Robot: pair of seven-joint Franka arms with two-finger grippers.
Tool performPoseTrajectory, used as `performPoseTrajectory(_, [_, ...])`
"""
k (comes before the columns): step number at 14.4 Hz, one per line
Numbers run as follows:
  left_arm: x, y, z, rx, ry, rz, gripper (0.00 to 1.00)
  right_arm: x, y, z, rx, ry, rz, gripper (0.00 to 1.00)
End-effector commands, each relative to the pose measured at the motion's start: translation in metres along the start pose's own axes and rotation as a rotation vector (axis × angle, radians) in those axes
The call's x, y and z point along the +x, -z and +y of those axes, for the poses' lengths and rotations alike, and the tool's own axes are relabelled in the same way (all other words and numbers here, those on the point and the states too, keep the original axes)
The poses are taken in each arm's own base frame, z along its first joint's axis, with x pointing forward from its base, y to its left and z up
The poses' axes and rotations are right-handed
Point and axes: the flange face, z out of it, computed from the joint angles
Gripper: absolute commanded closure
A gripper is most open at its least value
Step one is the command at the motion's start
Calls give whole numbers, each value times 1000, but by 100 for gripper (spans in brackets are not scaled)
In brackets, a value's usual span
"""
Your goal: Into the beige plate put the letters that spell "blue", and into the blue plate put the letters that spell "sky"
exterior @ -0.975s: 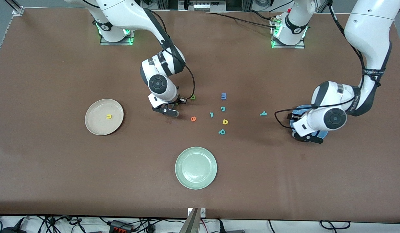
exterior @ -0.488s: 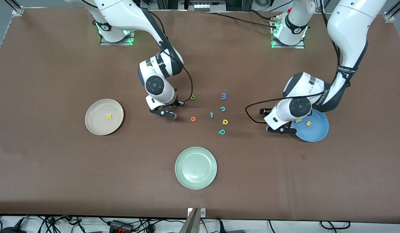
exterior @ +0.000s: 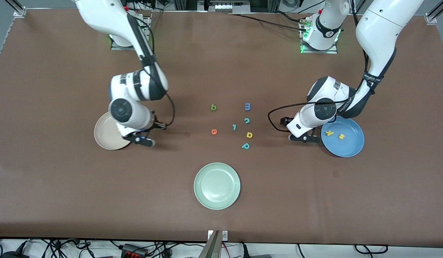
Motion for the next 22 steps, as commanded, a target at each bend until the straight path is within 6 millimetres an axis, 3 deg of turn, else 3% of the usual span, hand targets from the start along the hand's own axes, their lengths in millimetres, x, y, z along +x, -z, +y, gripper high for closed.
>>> performPoseTrajectory(1, [-6,-5,2,0,-5,40,12,6,7,36,-15,60,-54,98])
performPoseTrajectory(3, [-6,-8,2,-5,-6,39,20,18,1,66,-19,74,-83,98])
performPoseTrajectory(4, [-5,-8,2,-7,-4,43,29,25,-5,81,-19,83,-96,98])
performPoseTrajectory(6, [-4,-17,-3,-2,-15,47,29,37,-19,103,-26,96,-111,97])
performPoseTrajectory(8, [-1,-18,-8,-3,-9,50,32,44,-29,116,-30,122,-122,97])
performPoseTrajectory(10, [-2,-20,-7,-4,-11,48,48,45,-32,119,-31,123,-126,92])
performPoseTrajectory(11, [-1,-19,-8,-4,-9,50,59,46,-33,120,-32,121,-127,62])
performPoseTrajectory(12, [-1,-19,-8,-4,-9,50,67,45,-33,118,-27,105,-128,1])
performPoseTrajectory(14, [0,-16,-8,-3,-12,54,77,45,-25,115,-22,112,-123,0])
performPoseTrajectory(16, [2,-11,-10,3,-14,55,79,39,-4,96,0,140,-91,0])
performPoseTrajectory(18, [6,7,-17,39,-7,41,79,22,12,46,8,223,-48,0])
performPoseTrajectory(20, [17,37,-23,94,-11,-10,79,0,24,-6,29,297,-8,0])
performPoseTrajectory(22, [32,67,-44,128,-71,-58,79,-16,42,-48,72,346,34,0])
